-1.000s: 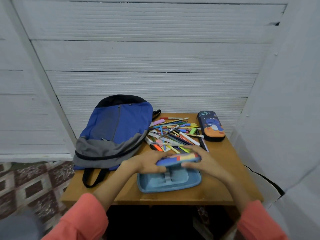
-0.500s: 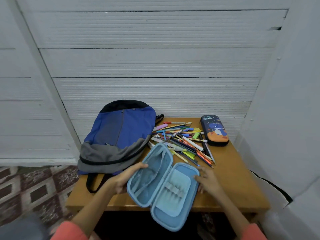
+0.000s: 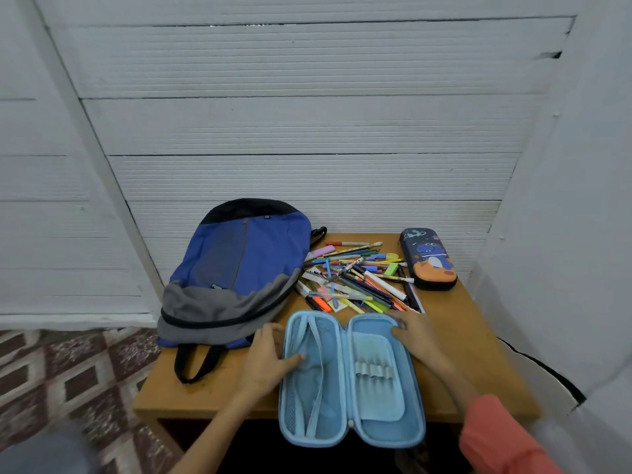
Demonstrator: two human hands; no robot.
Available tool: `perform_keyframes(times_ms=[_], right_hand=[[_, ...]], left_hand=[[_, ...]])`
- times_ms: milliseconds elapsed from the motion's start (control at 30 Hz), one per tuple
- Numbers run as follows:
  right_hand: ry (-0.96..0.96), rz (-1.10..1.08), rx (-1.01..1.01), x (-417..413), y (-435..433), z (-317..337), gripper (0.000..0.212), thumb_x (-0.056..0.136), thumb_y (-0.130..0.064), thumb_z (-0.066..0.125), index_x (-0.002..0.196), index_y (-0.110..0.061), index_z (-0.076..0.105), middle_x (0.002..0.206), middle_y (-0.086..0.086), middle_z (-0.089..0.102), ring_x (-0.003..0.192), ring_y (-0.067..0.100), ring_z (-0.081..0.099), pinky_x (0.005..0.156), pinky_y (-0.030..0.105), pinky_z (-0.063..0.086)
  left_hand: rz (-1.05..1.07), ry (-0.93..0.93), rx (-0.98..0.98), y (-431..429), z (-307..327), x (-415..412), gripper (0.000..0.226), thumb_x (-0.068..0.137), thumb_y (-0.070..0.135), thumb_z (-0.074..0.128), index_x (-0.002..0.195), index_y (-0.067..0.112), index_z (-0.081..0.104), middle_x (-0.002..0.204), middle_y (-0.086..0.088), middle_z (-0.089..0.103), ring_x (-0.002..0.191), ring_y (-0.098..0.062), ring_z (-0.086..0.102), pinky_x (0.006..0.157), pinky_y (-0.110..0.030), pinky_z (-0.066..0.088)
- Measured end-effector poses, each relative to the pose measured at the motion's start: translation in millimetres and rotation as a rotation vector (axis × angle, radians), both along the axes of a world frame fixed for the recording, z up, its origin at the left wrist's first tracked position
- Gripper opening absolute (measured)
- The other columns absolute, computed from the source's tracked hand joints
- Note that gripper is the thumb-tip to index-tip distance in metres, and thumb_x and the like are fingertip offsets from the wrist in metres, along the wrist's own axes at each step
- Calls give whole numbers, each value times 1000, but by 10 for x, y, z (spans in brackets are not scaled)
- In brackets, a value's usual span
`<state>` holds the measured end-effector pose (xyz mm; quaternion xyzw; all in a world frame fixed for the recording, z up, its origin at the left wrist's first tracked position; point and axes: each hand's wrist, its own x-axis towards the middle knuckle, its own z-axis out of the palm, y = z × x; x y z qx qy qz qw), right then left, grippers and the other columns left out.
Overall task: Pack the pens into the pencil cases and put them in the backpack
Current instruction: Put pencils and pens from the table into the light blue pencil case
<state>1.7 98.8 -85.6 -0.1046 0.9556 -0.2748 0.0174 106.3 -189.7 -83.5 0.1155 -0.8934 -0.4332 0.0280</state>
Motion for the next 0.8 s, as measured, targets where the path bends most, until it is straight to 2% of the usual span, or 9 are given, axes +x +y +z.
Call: perform_keyframes(times_ms=[100,200,267,400,500,567,633,700,800], right_hand=[[-8,-17,8,-27,4,-12,42,86,-13,61,127,-19,63,89,5,67,75,13,53,58,25,38],[53,-121,22,-81,21,60,23,87,-33,63,108,-28,70,77,-7,60,73,12,54,52,25,35],[121,-211,-10,-148,6,112,15,87,-38,64,96,-27,71,71,-7,57,70,14,56,49,26,32],[87,-291,38,-278,-131,135,11,85,-33,70,83,-21,70,75,-4,60,74,17,59,55,26,37],[62,-315,84,-306,-224,96,10,84,-30,72,80,-21,68,84,1,68,82,20,63,61,29,45],[80,-318,99,-306,-249,81,7,85,-25,70,80,-20,70,86,2,70,85,21,64,64,31,48],[97,-316,82,-302,-242,98,8,86,-21,67,78,-20,67,85,2,69,85,22,64,62,29,45],[123,-280,-59,-314,-208,139,11,86,-21,67,76,-23,63,82,0,67,82,19,63,61,28,43],[177,-195,-525,-275,-199,319,15,88,-16,68,80,-24,59,84,-2,67,79,17,65,58,36,54]], left_hand=[[-29,86,-288,125,-37,28,48,72,38,80,100,25,43,100,6,42,88,-14,49,67,-26,34],[-35,61,-353,161,-57,8,39,75,40,76,94,27,44,96,7,43,83,-13,47,66,-26,31],[-25,28,-353,138,-50,-18,36,75,38,76,94,28,46,90,10,45,82,-11,48,67,-25,32],[-36,10,-384,67,4,-86,28,76,27,73,101,20,62,79,12,54,90,-16,61,68,-25,37],[-34,-6,-450,45,42,-134,17,75,19,63,90,13,68,79,0,69,87,-22,64,69,-31,47],[-60,-27,-543,52,60,-153,12,73,19,58,77,9,64,75,-7,67,83,-28,62,66,-36,48],[-77,-40,-613,67,73,-153,15,76,22,56,69,9,54,71,-8,59,82,-31,58,62,-34,41],[-66,-18,-615,76,71,-152,19,79,25,57,67,11,52,70,-7,55,80,-31,57,60,-31,35],[-19,2,-528,63,60,-159,19,79,26,60,75,9,65,75,-6,65,79,-28,61,59,-29,39]])
